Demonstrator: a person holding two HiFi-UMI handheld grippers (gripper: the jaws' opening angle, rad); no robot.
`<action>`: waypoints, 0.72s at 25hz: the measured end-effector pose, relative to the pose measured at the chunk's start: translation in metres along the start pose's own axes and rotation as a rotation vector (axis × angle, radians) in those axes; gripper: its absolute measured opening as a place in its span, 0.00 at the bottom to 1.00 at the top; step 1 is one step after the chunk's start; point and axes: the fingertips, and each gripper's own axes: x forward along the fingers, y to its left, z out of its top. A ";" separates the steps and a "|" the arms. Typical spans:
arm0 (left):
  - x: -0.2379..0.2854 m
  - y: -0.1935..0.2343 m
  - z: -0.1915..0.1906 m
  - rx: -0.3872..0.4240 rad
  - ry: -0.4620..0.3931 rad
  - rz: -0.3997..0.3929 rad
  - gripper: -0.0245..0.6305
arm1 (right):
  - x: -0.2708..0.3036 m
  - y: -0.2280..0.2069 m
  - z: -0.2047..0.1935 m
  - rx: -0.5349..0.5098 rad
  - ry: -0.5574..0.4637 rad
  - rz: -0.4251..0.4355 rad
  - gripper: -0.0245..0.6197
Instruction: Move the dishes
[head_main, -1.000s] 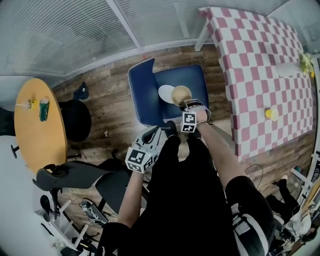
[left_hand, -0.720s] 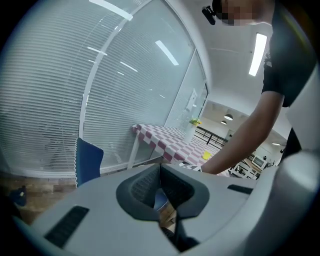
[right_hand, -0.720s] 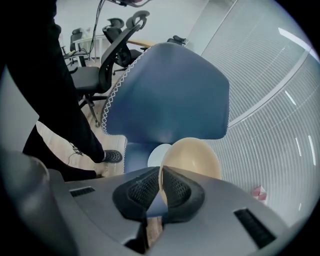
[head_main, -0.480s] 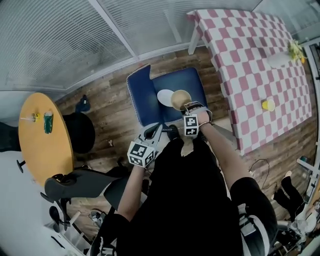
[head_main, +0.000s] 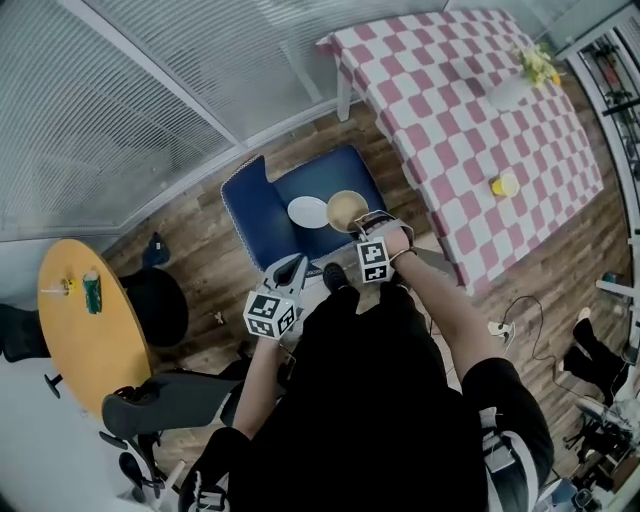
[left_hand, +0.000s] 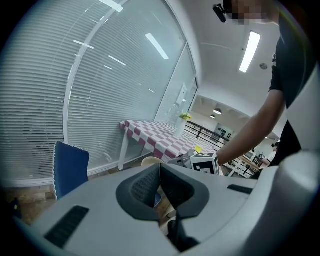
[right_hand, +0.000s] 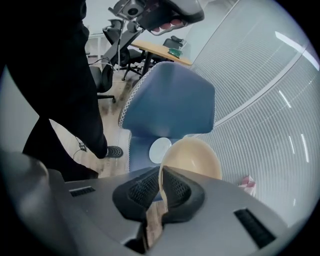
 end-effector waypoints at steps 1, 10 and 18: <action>0.004 -0.004 0.003 0.007 0.002 -0.014 0.07 | -0.006 0.000 -0.007 0.009 0.009 -0.008 0.08; 0.040 -0.042 0.026 0.082 0.010 -0.112 0.07 | -0.065 0.007 -0.071 0.133 0.093 -0.112 0.08; 0.076 -0.087 0.030 0.116 0.037 -0.204 0.07 | -0.120 0.032 -0.146 0.229 0.180 -0.163 0.08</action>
